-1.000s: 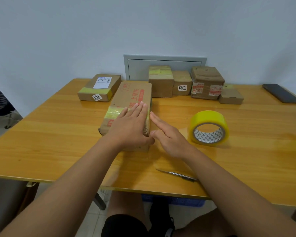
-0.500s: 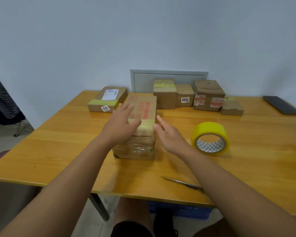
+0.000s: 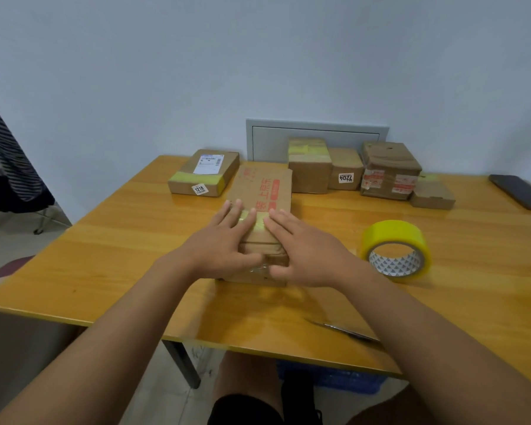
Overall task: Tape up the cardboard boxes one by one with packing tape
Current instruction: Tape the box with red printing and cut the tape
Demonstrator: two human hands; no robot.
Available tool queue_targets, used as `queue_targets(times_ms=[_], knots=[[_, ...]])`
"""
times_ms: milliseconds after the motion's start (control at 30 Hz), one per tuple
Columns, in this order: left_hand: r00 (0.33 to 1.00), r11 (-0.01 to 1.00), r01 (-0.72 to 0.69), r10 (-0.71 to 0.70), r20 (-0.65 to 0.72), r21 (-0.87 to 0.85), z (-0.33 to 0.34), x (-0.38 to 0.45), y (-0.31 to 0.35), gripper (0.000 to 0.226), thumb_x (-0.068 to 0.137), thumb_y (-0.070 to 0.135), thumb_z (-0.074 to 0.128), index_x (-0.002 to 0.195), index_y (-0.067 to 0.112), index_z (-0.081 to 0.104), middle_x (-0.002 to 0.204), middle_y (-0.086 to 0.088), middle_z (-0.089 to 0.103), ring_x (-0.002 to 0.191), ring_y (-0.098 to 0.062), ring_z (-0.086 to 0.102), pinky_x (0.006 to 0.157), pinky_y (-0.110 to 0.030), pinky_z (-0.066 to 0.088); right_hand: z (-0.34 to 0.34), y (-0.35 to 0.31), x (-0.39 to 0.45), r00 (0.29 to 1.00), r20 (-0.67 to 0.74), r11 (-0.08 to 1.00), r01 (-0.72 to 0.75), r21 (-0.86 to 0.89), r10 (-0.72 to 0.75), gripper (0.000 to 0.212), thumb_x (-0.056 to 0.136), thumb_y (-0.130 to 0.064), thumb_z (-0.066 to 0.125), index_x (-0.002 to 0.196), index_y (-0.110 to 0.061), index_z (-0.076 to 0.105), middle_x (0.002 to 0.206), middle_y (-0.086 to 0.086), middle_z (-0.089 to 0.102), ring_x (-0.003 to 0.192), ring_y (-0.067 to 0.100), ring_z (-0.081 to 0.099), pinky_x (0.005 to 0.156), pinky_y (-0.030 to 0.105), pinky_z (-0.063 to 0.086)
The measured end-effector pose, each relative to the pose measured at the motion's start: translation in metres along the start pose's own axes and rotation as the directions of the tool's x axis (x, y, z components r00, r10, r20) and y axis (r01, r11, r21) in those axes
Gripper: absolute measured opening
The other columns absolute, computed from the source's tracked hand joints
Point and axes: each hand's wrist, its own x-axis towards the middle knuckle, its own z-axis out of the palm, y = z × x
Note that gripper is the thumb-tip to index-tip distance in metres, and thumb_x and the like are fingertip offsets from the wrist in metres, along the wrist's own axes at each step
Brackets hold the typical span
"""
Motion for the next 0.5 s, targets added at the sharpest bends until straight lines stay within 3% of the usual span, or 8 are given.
queue_targets(times_ms=[100, 200, 367, 500], knots=[[0.999, 0.988, -0.032, 0.034, -0.009, 0.153, 0.002, -0.001, -0.002, 0.114, 0.076, 0.079, 0.055, 0.155, 0.031, -0.013, 0.162, 0.008, -0.023, 0.148, -0.016, -0.024, 0.116, -0.046, 0.027, 0.002, 0.0, 0.001, 1.0, -0.008, 0.998, 0.016, -0.054, -0.016, 0.102, 0.086, -0.063, 0.058, 0.157, -0.022, -0.003, 0.164, -0.006, -0.01, 0.15, 0.01, -0.008, 0.117, 0.032, 0.021], [0.994, 0.972, -0.018, 0.043, -0.099, 0.236, 0.011, -0.004, 0.003, 0.11, 0.08, 0.073, 0.056, 0.156, 0.032, -0.012, 0.163, 0.01, -0.017, 0.15, -0.02, -0.018, 0.112, -0.043, 0.035, 0.007, -0.002, 0.002, 1.0, -0.009, 0.998, -0.018, -0.056, 0.018, 0.109, 0.084, -0.06, 0.062, 0.156, -0.019, -0.008, 0.164, -0.005, -0.014, 0.149, 0.009, -0.012, 0.117, 0.031, 0.022], [0.991, 0.969, 0.006, 0.027, -0.13, 0.248, 0.013, -0.004, 0.007, 0.104, 0.082, 0.072, 0.055, 0.157, 0.028, -0.004, 0.165, 0.007, -0.01, 0.151, -0.024, -0.011, 0.109, -0.043, 0.038, 0.006, -0.005, 0.004, 0.999, 0.013, 0.998, -0.038, -0.046, 0.039, 0.105, 0.086, -0.054, 0.063, 0.157, -0.017, -0.005, 0.164, -0.004, -0.014, 0.149, 0.009, -0.013, 0.113, 0.034, 0.031], [0.993, 0.985, 0.012, 0.007, -0.114, 0.171, 0.013, -0.006, 0.008, 0.11, 0.082, 0.067, 0.06, 0.156, 0.023, -0.008, 0.164, -0.002, -0.018, 0.149, -0.024, -0.02, 0.116, -0.043, 0.029, 0.005, -0.006, 0.005, 0.999, 0.026, 0.999, -0.043, 0.02, 0.042, 0.106, 0.086, -0.049, 0.067, 0.157, -0.017, -0.005, 0.163, -0.006, -0.016, 0.148, 0.009, -0.016, 0.113, 0.036, 0.033]])
